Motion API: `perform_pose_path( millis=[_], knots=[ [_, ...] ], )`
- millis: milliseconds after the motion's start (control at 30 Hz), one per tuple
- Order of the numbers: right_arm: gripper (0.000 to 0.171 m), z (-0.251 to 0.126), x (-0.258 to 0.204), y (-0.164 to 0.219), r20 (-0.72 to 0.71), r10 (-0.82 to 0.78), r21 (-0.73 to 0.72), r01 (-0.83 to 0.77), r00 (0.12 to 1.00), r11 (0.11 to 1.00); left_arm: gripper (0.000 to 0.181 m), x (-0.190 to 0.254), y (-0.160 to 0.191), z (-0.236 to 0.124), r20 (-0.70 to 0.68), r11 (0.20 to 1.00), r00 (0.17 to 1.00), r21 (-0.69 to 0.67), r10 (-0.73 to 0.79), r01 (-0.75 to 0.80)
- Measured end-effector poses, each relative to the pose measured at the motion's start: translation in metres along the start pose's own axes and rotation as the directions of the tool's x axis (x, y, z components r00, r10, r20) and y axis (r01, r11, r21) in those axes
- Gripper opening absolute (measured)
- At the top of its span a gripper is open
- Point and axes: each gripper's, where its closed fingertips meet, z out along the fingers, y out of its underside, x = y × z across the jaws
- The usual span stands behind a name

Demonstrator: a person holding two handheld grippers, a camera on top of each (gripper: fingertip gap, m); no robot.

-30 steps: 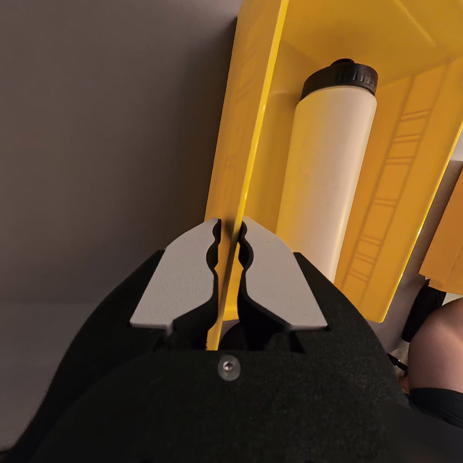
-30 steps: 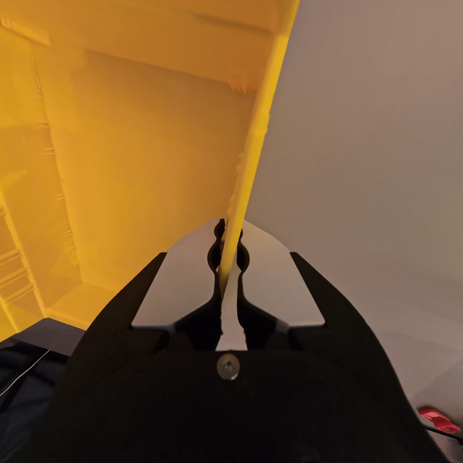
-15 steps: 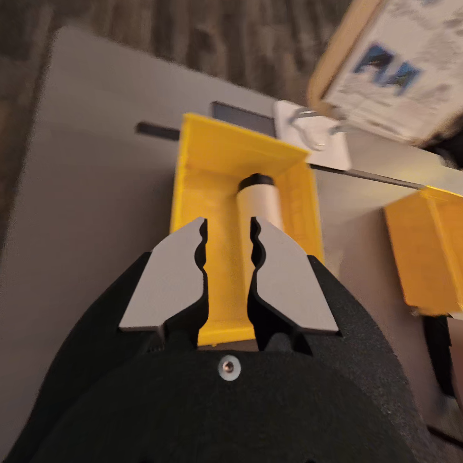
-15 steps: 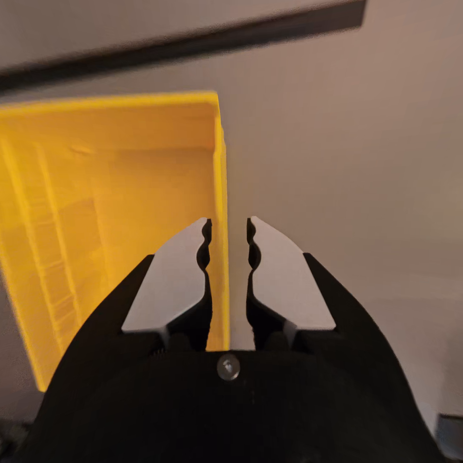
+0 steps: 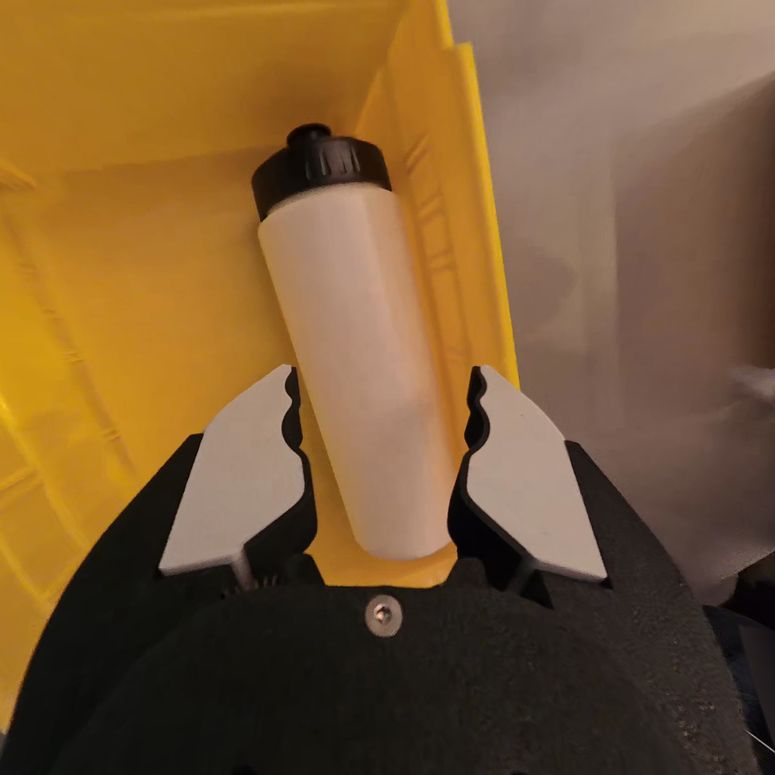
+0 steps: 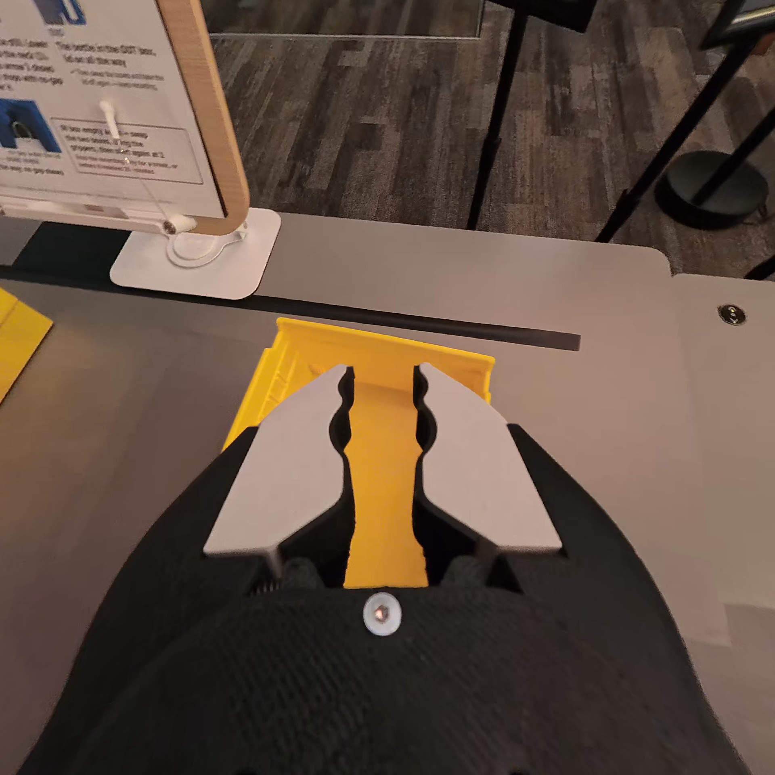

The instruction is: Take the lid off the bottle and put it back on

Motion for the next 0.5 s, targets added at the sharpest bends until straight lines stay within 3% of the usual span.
perform_pose_path(
  millis=[200, 500],
  knots=[
    [0.028, 0.006, -0.015, 0.003, 0.031, -0.036, -0.032, 0.037, 0.999, 0.999, 0.079, -0.014, 0.012, 0.018, 0.133, 0.994, 0.991, -0.110, 0.024, -0.009],
    [0.028, 0.003, -0.018, 0.006, 0.056, -0.028, -0.046, 0.030, 0.998, 0.998, 0.066, -0.040, 0.016, 0.010, 0.214, 0.993, 0.977, -0.107, -0.023, 0.047]
  ],
)
